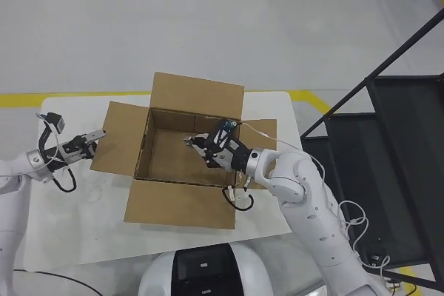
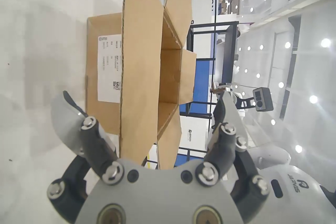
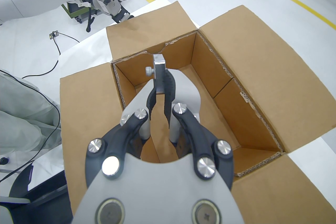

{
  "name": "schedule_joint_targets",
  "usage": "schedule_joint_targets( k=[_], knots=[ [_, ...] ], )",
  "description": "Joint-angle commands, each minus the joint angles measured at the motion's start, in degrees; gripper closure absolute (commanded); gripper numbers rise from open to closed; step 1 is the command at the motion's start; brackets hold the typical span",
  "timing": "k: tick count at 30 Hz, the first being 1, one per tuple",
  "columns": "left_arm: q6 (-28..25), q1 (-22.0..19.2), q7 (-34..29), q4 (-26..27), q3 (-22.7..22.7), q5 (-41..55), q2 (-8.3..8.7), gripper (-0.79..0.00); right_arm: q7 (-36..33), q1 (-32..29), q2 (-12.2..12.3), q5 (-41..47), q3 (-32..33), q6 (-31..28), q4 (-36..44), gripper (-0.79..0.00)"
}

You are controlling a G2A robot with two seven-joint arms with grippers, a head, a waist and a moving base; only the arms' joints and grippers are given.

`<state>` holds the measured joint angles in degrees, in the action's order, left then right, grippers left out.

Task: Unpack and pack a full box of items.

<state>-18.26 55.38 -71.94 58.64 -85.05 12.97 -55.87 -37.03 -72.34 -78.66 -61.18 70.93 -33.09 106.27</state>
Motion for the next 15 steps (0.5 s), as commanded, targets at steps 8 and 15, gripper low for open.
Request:
schedule_joint_targets(
  k=[8, 15],
  knots=[
    [-1.5, -1.5, -0.9, -3.2, 0.8, 1.2, 0.23, 0.0, 0.0, 0.0, 0.0, 0.0, 0.0, 0.0, 0.0, 0.0],
    [-1.4, 0.1, -0.5, -2.8, 0.4, 2.5, 0.6, 0.0, 0.0, 0.0, 0.0, 0.0, 0.0, 0.0, 0.0, 0.0]
  ],
)
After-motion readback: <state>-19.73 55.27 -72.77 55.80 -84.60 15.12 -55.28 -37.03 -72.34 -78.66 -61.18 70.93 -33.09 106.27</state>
